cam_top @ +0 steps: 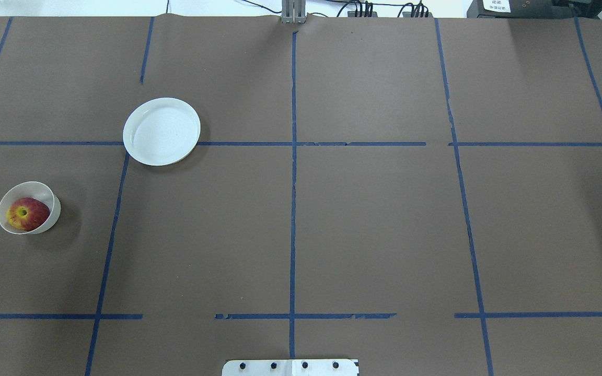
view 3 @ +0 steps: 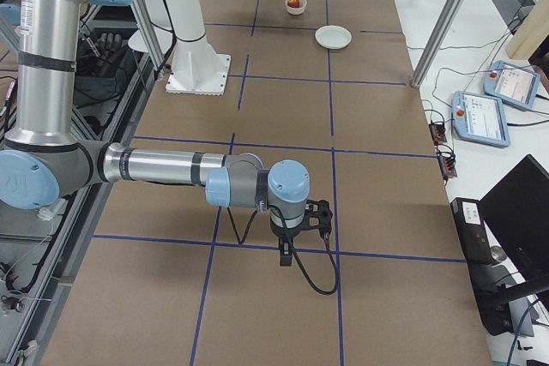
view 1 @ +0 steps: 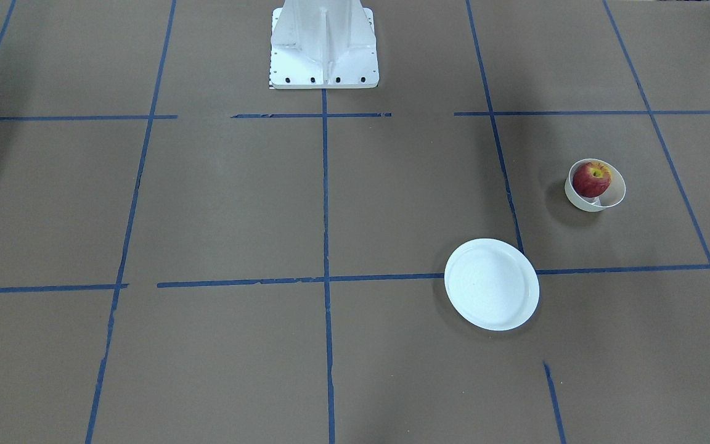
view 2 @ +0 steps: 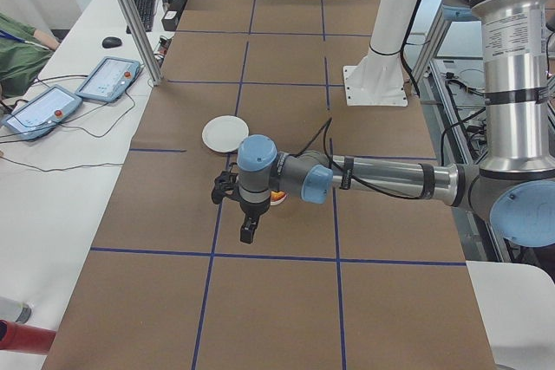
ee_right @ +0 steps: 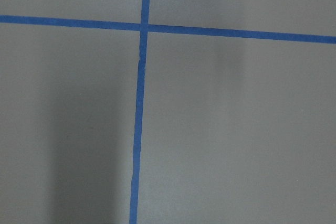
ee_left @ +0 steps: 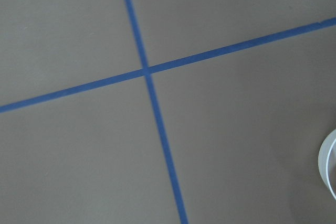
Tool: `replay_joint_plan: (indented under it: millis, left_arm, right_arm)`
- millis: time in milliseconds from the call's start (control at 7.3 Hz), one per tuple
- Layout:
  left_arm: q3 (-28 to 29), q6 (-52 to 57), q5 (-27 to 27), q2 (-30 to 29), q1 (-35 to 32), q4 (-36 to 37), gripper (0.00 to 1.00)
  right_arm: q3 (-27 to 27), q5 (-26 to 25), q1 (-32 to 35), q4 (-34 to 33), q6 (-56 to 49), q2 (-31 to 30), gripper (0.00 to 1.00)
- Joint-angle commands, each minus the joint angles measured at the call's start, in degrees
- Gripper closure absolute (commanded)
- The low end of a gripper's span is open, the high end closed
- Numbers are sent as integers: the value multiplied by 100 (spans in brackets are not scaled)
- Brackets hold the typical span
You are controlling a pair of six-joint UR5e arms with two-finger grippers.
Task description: Move apple from plate to bowl
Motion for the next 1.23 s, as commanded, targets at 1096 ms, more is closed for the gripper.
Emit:
replay_joint_plan:
  millis: [1096]
  left_arm:
    - [70,270,-388,-7,-1208,527,0]
  right_arm:
    - [0,0,0,0,0,-2,0]
